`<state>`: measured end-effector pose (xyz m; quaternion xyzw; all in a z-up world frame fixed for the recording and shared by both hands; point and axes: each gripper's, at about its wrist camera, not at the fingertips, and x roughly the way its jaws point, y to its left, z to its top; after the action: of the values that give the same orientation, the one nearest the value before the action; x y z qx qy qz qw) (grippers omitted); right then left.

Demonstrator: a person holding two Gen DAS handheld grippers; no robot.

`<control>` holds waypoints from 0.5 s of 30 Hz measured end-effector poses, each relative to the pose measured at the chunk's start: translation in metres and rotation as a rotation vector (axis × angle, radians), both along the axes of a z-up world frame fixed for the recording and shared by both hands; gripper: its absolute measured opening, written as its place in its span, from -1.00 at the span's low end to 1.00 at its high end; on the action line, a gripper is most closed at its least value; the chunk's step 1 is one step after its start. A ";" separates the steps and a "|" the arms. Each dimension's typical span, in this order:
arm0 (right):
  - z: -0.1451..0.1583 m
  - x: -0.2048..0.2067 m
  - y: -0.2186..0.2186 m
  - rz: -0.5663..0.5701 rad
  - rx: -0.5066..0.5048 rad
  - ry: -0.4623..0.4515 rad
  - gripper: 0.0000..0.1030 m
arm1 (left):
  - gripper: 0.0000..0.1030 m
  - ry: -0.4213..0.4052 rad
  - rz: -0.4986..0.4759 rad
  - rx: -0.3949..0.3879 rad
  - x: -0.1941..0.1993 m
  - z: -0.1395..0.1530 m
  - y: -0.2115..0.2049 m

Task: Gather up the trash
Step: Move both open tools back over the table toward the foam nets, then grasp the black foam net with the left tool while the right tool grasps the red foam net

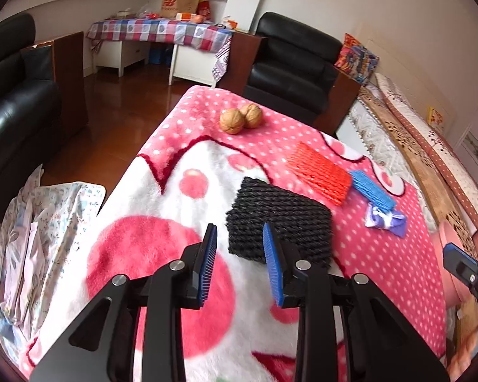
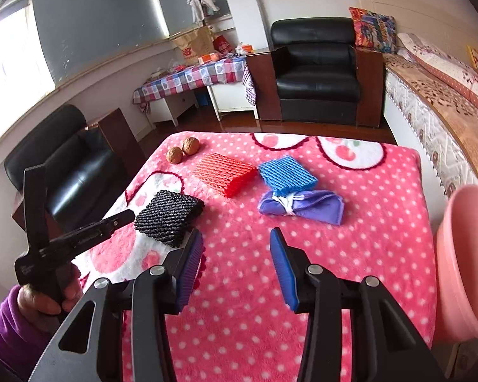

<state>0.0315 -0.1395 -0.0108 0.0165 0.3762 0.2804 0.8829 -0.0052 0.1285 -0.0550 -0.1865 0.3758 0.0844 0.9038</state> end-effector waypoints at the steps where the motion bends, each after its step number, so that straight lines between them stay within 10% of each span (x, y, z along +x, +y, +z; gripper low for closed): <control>1: -0.001 0.002 0.005 0.011 -0.014 -0.009 -0.15 | -0.42 0.008 -0.001 -0.014 0.003 -0.002 0.001; 15: -0.026 0.081 0.092 0.141 -0.156 -0.086 -0.03 | -0.42 0.107 -0.028 -0.031 0.024 -0.019 -0.005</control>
<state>0.1121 -0.0472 -0.0365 -0.0909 0.3587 0.3121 0.8750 0.0185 0.1235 -0.0740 -0.1906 0.4276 0.0758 0.8804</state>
